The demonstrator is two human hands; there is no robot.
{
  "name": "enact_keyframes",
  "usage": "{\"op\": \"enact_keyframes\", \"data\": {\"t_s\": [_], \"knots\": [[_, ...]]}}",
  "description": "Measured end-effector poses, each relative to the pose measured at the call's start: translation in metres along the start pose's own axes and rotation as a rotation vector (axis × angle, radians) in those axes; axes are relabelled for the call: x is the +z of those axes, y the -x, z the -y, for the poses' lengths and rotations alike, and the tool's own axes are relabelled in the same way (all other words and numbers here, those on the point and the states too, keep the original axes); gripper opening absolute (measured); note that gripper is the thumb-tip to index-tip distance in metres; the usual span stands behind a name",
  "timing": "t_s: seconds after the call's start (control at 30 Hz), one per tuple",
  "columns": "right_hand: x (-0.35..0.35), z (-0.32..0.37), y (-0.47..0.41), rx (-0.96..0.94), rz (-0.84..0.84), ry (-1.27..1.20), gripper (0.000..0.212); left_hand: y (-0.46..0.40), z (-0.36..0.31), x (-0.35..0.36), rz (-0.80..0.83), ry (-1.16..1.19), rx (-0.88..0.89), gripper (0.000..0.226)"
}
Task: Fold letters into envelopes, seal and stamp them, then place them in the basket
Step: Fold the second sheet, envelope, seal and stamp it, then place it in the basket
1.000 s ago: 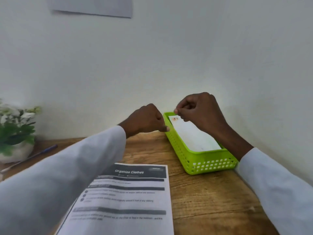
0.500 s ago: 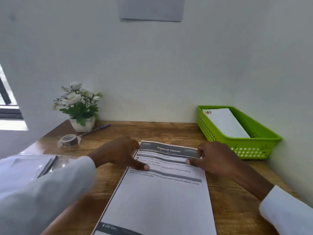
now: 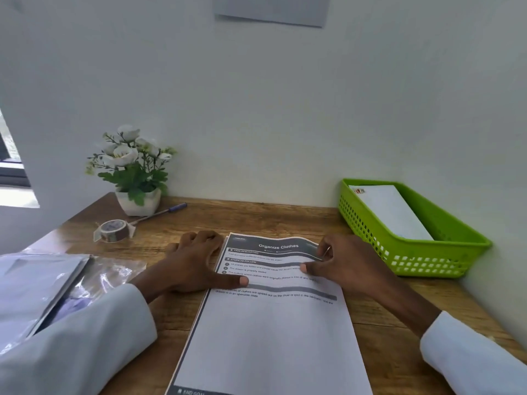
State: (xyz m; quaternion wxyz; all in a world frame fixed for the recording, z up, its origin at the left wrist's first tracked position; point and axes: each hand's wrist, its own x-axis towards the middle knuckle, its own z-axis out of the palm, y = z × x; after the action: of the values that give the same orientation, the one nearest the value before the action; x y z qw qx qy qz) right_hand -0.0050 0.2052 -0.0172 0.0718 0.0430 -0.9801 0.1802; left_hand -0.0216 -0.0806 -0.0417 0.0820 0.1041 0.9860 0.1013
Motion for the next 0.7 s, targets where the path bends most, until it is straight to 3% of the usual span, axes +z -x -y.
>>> {"op": "enact_keyframes", "data": {"t_s": [0.2, 0.43, 0.6, 0.7], "knots": [[0.012, 0.009, -0.024, -0.062, -0.023, -0.039, 0.040, -0.010, 0.016, 0.000, -0.032, 0.054, -0.041, 0.146], [0.028, -0.004, -0.030, -0.125, -0.077, -0.165, 0.037, -0.014, 0.021, -0.002, -0.045, 0.138, -0.048, 0.125], [0.047, -0.016, -0.027, -0.192, -0.155, -0.283, 0.026, -0.013, 0.019, -0.002, -0.102, 0.300, -0.073, 0.079], [0.048, -0.015, -0.028, -0.215, -0.154, -0.289, 0.023, -0.014, 0.020, 0.001, -0.143, 0.386, -0.082, 0.069]]}}
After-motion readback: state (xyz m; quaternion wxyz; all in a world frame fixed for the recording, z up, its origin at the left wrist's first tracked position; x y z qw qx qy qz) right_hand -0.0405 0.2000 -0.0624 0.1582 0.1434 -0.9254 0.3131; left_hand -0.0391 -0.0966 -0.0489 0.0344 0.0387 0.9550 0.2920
